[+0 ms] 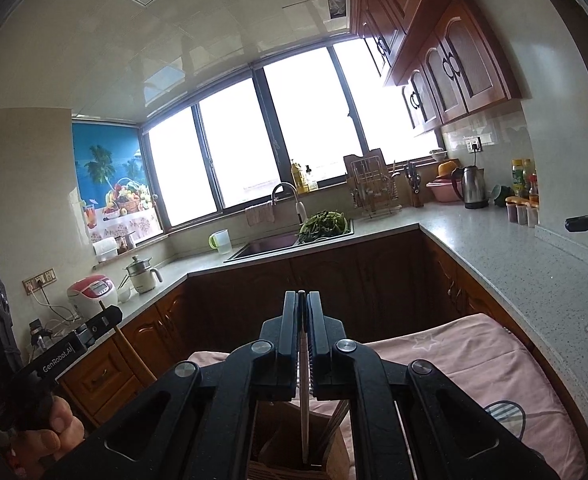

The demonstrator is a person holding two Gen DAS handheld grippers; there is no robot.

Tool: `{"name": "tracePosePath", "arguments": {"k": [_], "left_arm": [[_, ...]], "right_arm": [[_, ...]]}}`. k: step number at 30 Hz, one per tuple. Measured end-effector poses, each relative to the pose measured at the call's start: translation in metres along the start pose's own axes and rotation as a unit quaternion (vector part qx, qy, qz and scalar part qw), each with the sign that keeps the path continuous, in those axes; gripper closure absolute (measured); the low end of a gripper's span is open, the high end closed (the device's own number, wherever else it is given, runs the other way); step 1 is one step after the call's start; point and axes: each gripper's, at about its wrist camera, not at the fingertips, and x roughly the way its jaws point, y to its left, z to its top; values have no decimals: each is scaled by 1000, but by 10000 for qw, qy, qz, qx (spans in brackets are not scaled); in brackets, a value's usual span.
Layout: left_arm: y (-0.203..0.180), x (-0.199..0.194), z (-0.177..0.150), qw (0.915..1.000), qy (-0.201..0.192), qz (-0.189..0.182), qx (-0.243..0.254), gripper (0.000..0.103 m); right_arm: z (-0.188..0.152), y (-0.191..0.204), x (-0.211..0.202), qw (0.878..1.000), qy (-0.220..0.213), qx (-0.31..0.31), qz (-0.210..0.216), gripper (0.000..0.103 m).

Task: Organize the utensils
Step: 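Lower the wooden chopstick into the holder and open the left tool while the right tool releases its metal chopsticks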

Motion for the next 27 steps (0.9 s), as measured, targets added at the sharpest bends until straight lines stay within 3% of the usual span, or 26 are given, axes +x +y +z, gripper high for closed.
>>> {"name": "tracePosePath", "arguments": {"k": [15, 27], "left_arm": [[-4, 24, -43, 9994, 294, 86, 165, 99], [-8, 39, -69, 9974, 633, 206, 285, 99]], "right_arm": [[-44, -11, 35, 9991, 369, 223, -54, 99], [-60, -19, 45, 9978, 523, 369, -160, 99]]}}
